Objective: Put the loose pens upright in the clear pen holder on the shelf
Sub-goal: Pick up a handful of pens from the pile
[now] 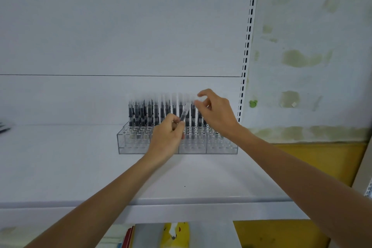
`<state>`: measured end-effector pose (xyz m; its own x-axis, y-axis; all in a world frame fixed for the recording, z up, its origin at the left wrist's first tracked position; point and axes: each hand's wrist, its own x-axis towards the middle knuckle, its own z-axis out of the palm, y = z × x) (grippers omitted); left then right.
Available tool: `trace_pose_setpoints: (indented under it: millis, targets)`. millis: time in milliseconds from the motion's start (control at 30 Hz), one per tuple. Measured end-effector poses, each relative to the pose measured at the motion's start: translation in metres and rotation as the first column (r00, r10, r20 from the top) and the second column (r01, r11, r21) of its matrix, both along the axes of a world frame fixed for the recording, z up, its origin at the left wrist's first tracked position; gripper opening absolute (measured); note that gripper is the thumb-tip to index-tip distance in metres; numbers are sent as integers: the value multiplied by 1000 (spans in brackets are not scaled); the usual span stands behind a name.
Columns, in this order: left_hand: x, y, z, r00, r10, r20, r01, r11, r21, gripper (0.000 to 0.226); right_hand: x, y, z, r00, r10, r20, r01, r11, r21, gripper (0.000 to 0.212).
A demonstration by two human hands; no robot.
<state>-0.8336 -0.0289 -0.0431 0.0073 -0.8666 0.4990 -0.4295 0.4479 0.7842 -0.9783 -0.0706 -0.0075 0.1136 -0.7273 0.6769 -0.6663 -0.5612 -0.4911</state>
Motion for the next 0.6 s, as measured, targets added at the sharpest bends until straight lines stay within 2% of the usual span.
trace_pose_setpoints:
  millis: [67,100,200,267,333,400,500,533,600]
  targets:
    - [-5,-1,6,1000,11,2,-11,1000,-24,12,8,8,2,980,104,170,-135,973,185,30]
    - [-7,-1,7,1000,7,-3,-7,999,-32,13,11,10,1,973,120,199,-163,961,221,32]
    - [-14,3,7,1000,-29,9,29,997,-67,13,13,13,8,949,125,288,-191,958,212,37]
    - [-14,6,2,995,-42,88,50,994,-97,12,6,12,18,901,139,411,-225,960,168,41]
    - [-10,9,-7,977,-72,203,93,991,-95,12,-6,7,30,878,133,460,-186,980,72,45]
    - [-7,10,-17,920,-169,355,190,982,-25,16,-16,0,37,893,118,434,-101,993,-62,43]
    - [-8,9,-35,722,-208,660,252,967,30,21,-22,-9,38,946,82,315,-9,974,-225,38]
    - [-9,8,-38,685,-183,705,237,971,22,22,-21,-11,36,964,67,258,2,966,-257,38]
    - [-9,8,-39,695,-180,696,223,974,30,24,-20,-14,29,985,58,161,-11,961,-276,38]
